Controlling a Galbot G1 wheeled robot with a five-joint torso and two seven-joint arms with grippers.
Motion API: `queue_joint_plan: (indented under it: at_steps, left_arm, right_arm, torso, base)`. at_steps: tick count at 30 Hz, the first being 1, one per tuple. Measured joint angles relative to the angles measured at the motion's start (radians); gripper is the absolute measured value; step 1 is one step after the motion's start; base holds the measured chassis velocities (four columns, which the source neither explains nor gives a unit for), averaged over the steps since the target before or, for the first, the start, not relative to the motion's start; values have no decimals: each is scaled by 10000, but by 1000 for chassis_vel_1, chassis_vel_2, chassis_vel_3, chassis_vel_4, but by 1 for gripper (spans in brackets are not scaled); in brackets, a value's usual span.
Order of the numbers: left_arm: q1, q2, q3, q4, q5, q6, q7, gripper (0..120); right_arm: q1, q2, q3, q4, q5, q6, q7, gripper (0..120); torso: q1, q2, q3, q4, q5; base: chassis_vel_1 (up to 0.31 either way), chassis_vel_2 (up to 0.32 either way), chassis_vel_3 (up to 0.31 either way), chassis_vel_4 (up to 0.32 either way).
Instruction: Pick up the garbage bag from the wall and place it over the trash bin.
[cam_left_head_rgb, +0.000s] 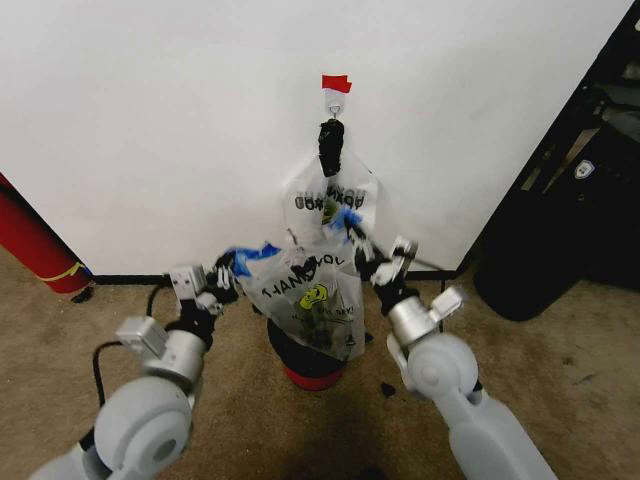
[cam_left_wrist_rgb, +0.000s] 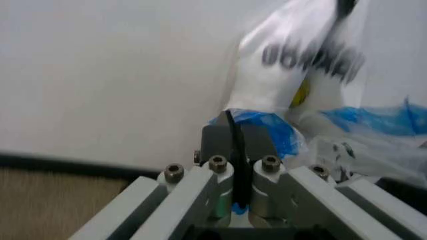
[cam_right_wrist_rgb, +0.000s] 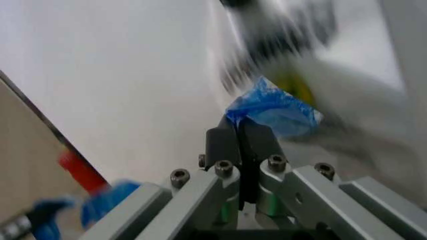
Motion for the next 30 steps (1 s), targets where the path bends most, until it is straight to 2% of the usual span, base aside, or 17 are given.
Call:
queue_joint_plan:
  at_steps: [2,3,7,14,24,30]
  left_arm:
    - [214,-138,165,144,34,-3,-57,0]
    - [418,-235,320,213,46,-1,-163,0]
    - [770,-313,413,5,110,132,-302,0]
    - [2105,-598,459,-136,699,362,-467,0]
    - [2855,-849,701,42,684,1178,-1049,0]
    - [3389,-779,664,-420,423,1696,-1469,0]
  right_arm:
    - [-482,-218,-11,-109,-320,92,-11,0]
    - [-1249,-441,88,-113,-725,157,13,0]
    - [-2292,-587,360,298,-1129,83,223,0]
    - [-3539,-492,932,919,-1533,-402,920,0]
    - [-4148,-396,1076,1023,-1885,-1505,1740,0]
    - [-4544,-402,1098,1336,-1894,-2480,2352,0]
  torso:
    - [1,0,1,-1,-1]
    - [1,0,0,0,-1]
    - [0,0,0,-2,0]
    - [0,0,-1,2,-1]
    - [0,0,-1,0,-1]
    - [0,0,0,0,0]
  base:
    - [0,0,0,0]
    - [0,0,0,0]
    - [0,0,0,0]
    - [0,0,0,0]
    - [0,0,0,0]
    - [0,0,0,0]
